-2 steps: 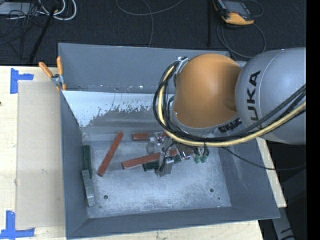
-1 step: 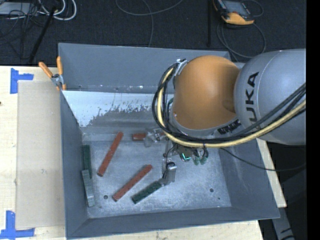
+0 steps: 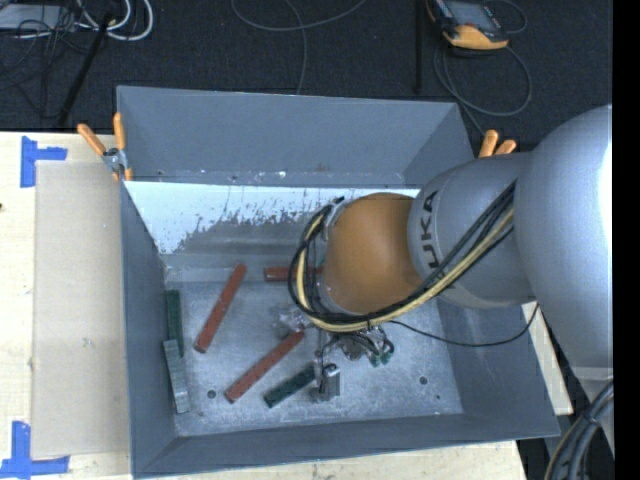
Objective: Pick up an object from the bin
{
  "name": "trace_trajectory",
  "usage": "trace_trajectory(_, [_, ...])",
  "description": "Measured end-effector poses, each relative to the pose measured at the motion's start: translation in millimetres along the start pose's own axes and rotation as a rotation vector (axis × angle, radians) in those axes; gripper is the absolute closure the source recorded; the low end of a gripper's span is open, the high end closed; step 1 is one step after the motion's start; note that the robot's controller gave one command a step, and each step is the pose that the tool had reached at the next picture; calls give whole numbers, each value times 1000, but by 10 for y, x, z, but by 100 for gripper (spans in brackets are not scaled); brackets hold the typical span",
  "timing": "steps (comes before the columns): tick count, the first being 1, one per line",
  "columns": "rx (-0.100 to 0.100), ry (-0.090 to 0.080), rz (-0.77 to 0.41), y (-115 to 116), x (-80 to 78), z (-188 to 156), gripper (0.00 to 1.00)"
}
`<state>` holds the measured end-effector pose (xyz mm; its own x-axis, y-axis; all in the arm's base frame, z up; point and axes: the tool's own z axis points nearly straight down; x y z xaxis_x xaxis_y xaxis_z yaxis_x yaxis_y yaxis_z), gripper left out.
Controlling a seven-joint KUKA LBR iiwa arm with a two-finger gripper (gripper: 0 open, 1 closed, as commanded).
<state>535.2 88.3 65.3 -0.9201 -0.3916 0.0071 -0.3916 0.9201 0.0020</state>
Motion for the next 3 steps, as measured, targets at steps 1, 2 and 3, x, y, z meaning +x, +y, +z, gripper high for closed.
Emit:
trace_trajectory(1, [1,-6,0,-2,-18,-39,100])
trace_trajectory(2, [3,-10,-338,485,8,-960,100])
trace_trajectory(3, [2,-8,-335,479,15,-947,0])
